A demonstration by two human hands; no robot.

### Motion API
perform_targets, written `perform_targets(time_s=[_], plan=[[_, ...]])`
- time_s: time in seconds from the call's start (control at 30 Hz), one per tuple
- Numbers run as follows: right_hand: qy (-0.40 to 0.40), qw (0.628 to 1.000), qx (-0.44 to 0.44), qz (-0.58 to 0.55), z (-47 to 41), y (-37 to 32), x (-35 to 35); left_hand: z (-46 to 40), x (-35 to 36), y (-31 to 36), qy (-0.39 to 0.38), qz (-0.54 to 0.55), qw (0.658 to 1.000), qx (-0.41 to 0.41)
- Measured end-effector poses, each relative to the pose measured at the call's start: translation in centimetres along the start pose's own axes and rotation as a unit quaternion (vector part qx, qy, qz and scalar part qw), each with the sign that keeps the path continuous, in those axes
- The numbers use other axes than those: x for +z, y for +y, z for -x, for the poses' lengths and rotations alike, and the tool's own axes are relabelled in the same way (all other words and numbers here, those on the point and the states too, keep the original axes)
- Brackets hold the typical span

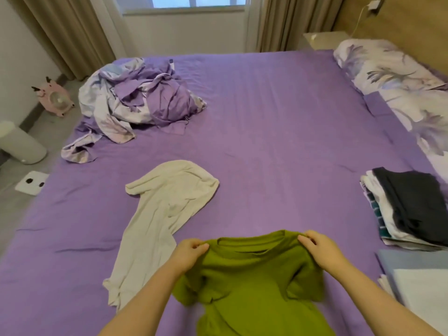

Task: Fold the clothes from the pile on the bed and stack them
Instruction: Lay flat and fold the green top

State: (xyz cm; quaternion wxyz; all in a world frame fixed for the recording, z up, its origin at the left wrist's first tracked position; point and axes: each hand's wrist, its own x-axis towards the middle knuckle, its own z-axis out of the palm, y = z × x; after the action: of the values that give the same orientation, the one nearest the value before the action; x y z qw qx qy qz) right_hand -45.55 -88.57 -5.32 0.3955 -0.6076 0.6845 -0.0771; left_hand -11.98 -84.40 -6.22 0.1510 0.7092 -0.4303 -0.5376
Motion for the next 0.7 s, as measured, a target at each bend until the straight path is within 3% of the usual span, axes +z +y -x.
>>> perform_targets(time_s=[0.23, 0.47, 0.57, 0.7], plan=[[-0.001, 1.000, 0.014, 0.028, -7.7, 1.1, 3.1, -8.4, 0.8, -0.7, 0.039, -0.016, 0.999, -0.004], [0.049, 0.997, 0.025, 0.059, -14.9, 3.9, 7.3, -15.0, 2.7, -2.6, 0.157, -0.088, 0.983, 0.024], [0.061, 0.995, -0.002, 0.076, -17.7, 4.1, 7.4, -17.1, 2.2, -2.7, 0.229, -0.155, 0.960, 0.046], [0.086, 0.989, -0.061, 0.100, -21.7, 2.9, 4.5, -20.0, 0.2, -1.0, 0.304, -0.156, 0.938, 0.061]])
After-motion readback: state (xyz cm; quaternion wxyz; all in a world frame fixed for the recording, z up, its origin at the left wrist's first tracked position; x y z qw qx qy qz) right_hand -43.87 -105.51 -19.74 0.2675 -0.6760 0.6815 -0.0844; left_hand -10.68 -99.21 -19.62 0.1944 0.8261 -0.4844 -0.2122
